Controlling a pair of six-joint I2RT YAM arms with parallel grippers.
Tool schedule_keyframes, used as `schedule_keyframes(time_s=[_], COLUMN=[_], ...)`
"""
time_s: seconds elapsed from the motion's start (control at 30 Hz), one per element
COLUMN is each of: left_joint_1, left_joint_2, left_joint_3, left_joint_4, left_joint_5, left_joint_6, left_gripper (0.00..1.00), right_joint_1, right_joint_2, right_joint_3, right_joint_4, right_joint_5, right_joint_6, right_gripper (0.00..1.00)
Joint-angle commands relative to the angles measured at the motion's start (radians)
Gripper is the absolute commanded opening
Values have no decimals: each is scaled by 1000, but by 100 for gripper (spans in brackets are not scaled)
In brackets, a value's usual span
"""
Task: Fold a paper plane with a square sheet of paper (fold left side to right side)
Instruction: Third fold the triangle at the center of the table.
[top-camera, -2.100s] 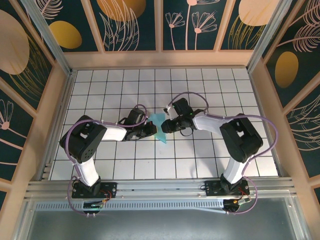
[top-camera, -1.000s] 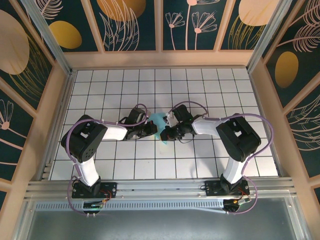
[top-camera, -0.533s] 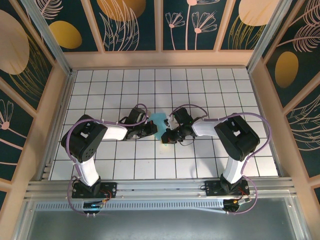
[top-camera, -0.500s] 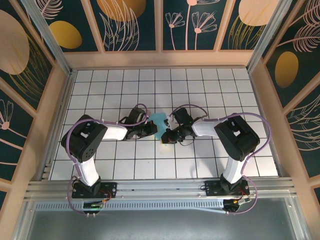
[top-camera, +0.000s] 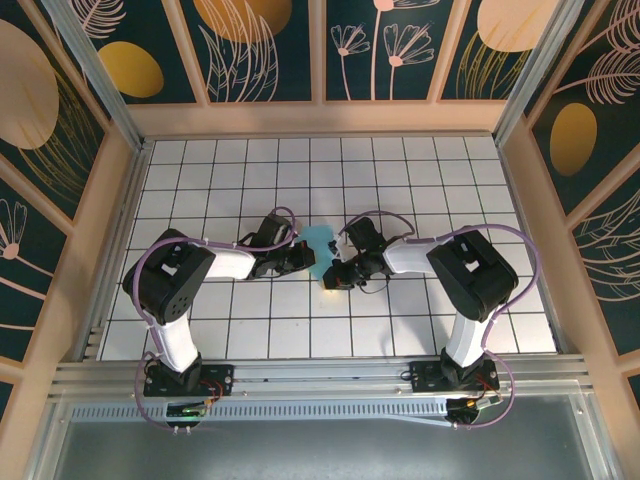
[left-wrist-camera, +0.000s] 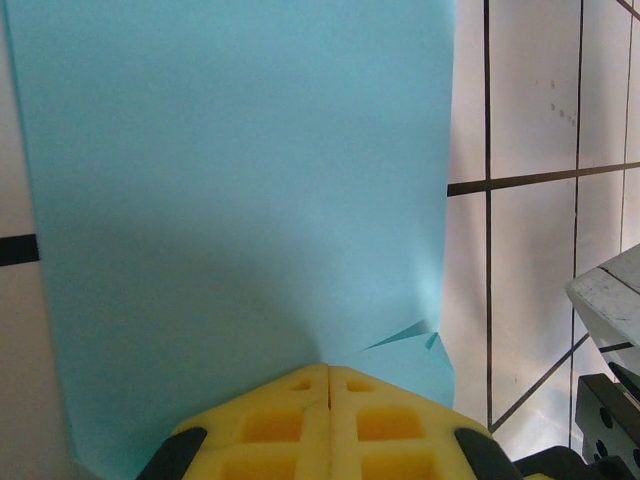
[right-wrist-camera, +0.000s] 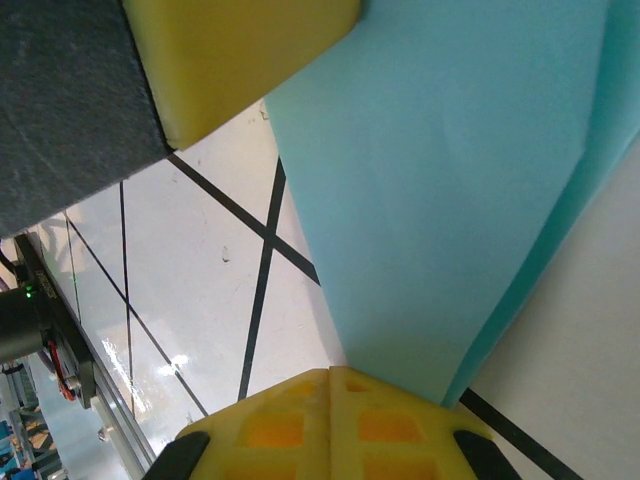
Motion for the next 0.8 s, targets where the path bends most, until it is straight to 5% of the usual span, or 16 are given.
schedule_keyframes(time_s=[0.0, 0.77], left_joint_1=[-2, -2], left_joint_2=[63, 54], left_joint_3=[-11, 0], left_joint_4=[-109, -131], left_joint_5=[-92, -107], left_joint_6=[20, 26], left_gripper=[0, 0], right_joint_1=[9, -4], right_joint_2=[10, -221], right_joint_3=[-30, -29], right_joint_4=[-32, -123], right_joint_5=[31, -8], right_joint_6=[-7, -27], right_gripper=[0, 0])
